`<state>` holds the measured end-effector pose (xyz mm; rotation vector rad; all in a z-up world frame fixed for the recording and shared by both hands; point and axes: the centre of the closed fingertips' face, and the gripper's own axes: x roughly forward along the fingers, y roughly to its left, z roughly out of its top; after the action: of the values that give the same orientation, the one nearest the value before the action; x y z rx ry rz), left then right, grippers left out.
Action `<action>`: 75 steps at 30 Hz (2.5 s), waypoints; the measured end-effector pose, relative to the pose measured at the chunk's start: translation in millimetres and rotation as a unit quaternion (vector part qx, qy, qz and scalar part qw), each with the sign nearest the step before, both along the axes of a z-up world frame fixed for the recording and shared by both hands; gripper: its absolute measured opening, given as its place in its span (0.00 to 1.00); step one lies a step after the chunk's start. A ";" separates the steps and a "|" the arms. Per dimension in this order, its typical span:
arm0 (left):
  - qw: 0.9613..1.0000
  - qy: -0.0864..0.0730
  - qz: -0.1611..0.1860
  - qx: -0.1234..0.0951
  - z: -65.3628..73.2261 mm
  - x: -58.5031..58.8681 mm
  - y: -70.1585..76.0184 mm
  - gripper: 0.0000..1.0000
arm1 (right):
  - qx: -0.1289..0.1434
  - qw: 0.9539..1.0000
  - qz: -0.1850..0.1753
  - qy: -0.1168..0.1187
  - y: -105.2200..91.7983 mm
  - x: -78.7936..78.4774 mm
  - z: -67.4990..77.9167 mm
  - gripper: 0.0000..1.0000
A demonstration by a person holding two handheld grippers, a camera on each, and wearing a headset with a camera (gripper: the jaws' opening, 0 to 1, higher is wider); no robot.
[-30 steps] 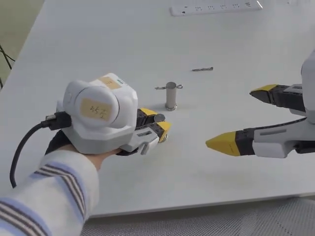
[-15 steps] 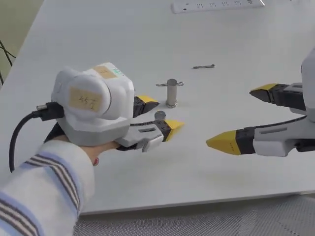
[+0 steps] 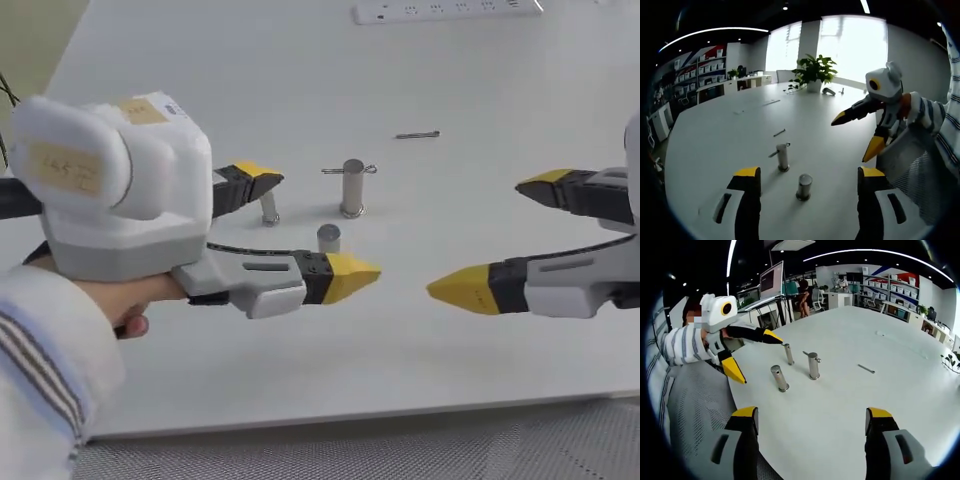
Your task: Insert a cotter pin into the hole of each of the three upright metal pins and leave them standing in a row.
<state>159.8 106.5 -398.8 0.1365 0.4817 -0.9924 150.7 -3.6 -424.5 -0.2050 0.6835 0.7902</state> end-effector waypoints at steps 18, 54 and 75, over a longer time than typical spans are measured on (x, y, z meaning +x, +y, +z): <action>0.999 0.032 -0.026 -0.008 6.0 -23.5 17.9 0.99 | -0.010 1.000 -0.005 0.001 -4.9 0.4 1.5 0.87; 0.998 0.057 -0.014 -0.015 3.2 -24.5 21.4 0.99 | -0.118 0.992 0.039 -0.017 -58.5 67.4 25.1 0.78; 0.997 0.072 0.006 -0.020 -7.3 -30.0 35.1 0.99 | -0.220 0.967 0.128 0.012 -65.3 119.7 -10.0 0.70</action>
<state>129.7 141.6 -406.2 0.0267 0.5936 -1.0025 270.5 -68.9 -434.5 -0.6997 0.8620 0.8794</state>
